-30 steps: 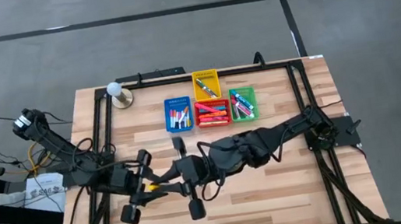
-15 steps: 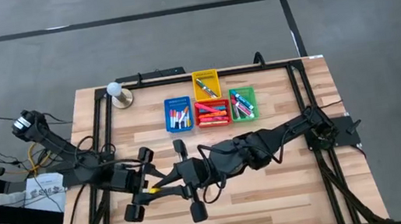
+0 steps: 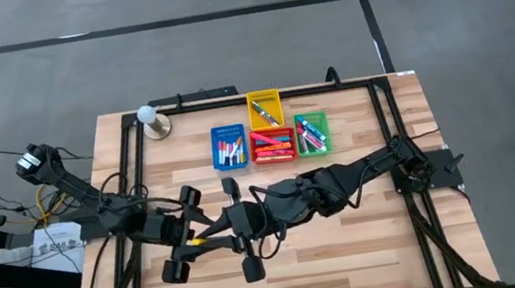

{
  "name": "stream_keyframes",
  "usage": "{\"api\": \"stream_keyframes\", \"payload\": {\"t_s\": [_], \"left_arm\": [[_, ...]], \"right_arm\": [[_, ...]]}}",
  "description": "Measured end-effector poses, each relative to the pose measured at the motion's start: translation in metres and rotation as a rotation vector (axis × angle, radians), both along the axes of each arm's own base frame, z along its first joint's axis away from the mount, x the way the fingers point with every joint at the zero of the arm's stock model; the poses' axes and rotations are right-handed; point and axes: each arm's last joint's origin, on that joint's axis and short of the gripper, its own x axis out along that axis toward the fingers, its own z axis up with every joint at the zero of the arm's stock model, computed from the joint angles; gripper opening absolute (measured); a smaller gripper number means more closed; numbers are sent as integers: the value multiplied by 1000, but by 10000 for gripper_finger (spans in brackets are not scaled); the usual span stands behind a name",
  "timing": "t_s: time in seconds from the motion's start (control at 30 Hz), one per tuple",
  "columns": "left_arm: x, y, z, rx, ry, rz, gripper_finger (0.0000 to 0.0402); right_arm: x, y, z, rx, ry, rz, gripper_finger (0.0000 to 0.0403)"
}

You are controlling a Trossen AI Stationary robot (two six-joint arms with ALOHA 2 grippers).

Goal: Pick & Place Markers
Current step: Put the small yellow highlighter pen into the blue bin

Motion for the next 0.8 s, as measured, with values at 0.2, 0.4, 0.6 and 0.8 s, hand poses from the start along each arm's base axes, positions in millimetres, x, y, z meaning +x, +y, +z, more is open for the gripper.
{"api": "stream_keyframes", "payload": {"t_s": [0.2, 0.4, 0.6, 0.8], "left_arm": [[3, -1, -3, 9, 7, 5, 162], [10, -4, -8, 11, 17, 10, 121], [11, -5, -8, -7, -4, 10, 93], [10, -5, -7, -13, -15, 4, 74]], "right_arm": [[0, 0, 0, 0, 0, -2, 38], [0, 0, 1, 4, -7, -2, 40], [0, 0, 0, 4, -6, -3, 41], [0, 0, 0, 21, -3, -3, 40]]}}
